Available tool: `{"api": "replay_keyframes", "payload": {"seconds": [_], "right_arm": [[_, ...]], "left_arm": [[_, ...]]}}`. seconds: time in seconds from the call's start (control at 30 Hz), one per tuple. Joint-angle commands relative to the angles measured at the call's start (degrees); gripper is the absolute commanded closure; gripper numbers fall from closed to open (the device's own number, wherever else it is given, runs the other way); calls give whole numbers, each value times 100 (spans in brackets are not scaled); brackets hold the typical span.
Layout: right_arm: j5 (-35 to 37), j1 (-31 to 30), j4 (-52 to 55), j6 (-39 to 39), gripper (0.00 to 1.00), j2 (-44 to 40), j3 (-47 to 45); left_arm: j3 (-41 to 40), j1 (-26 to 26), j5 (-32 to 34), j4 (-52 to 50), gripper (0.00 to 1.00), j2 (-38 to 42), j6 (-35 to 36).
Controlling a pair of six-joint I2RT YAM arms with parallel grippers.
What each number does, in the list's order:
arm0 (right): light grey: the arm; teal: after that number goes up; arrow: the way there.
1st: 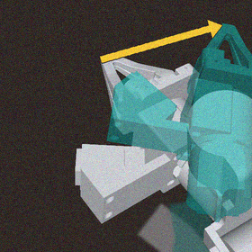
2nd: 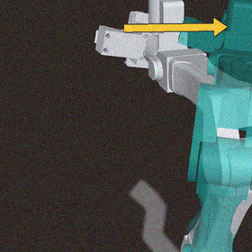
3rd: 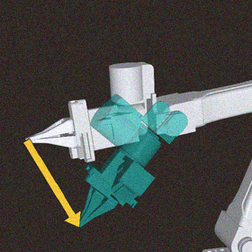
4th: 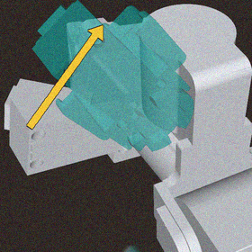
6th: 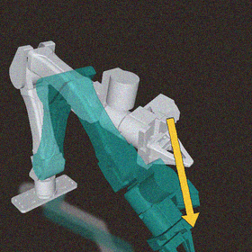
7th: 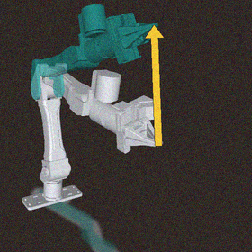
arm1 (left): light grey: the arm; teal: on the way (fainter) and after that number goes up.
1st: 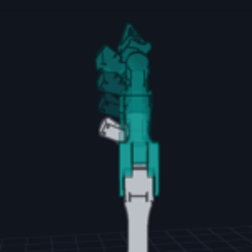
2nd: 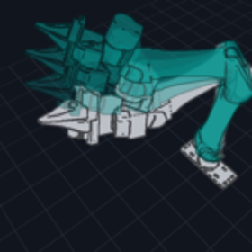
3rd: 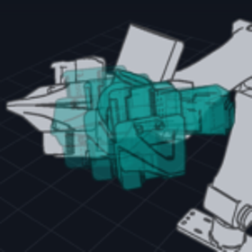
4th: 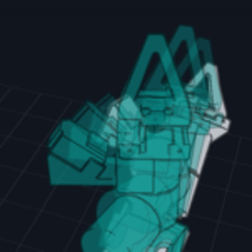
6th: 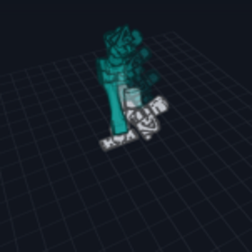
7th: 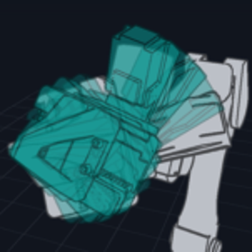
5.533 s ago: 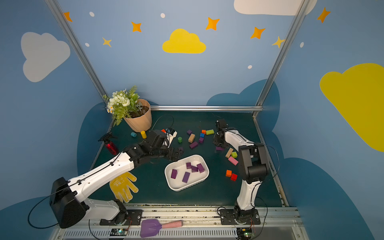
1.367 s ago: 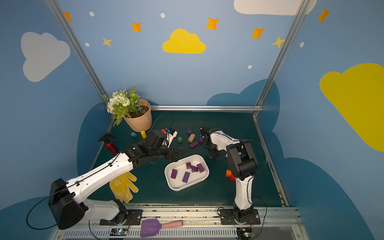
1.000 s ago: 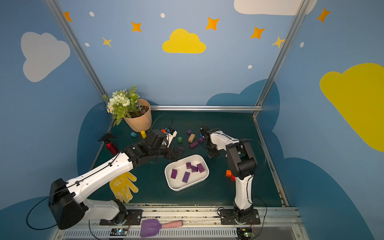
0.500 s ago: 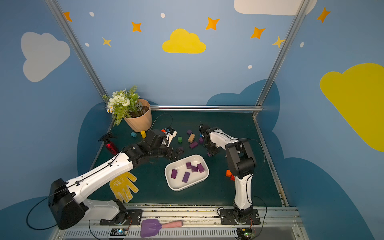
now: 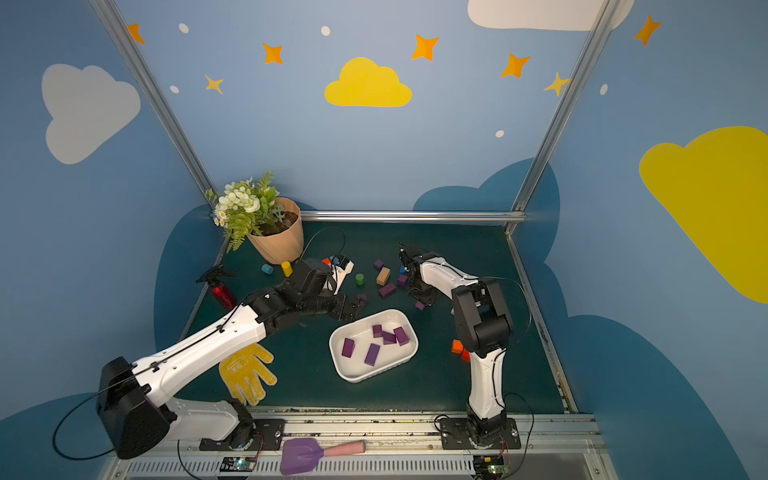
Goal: Pick purple bricks into the storage bin
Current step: Pick up the building block from the center of the board, then place the building block in the storage box.
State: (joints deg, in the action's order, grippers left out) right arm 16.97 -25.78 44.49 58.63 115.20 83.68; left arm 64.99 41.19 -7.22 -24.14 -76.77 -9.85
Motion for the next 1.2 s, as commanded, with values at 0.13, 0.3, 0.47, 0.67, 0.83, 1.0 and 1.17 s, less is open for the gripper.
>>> {"api": "replay_keyframes", "payload": {"seconds": [0.13, 0.3, 0.47, 0.67, 0.83, 1.0, 1.17], "right_arm": [[10, 16, -9, -1094, 74, -396, 136], [-32, -26, 40, -1524, 74, -528, 130], [22, -119, 119, -1924, 74, -680, 101], [26, -224, 223, -2307, 73, -904, 138], [56, -365, 216, -2520, 73, -1166, 124], [55, -536, 101, -2602, 73, -1474, -56], [-31, -755, -104, -2628, 73, -1764, -339]], "left_arm": [[55, -16, 2, 50, 0, 37, 27], [52, -22, 28, 31, 0, 56, 86], [44, -19, 150, 23, 0, 101, 123], [84, -23, 459, -86, 0, 61, 115], [86, -48, 759, -108, 0, 91, 55], [79, -113, 1005, -122, 0, 92, -48], [76, -237, 1194, -127, 0, 90, -149]]}}
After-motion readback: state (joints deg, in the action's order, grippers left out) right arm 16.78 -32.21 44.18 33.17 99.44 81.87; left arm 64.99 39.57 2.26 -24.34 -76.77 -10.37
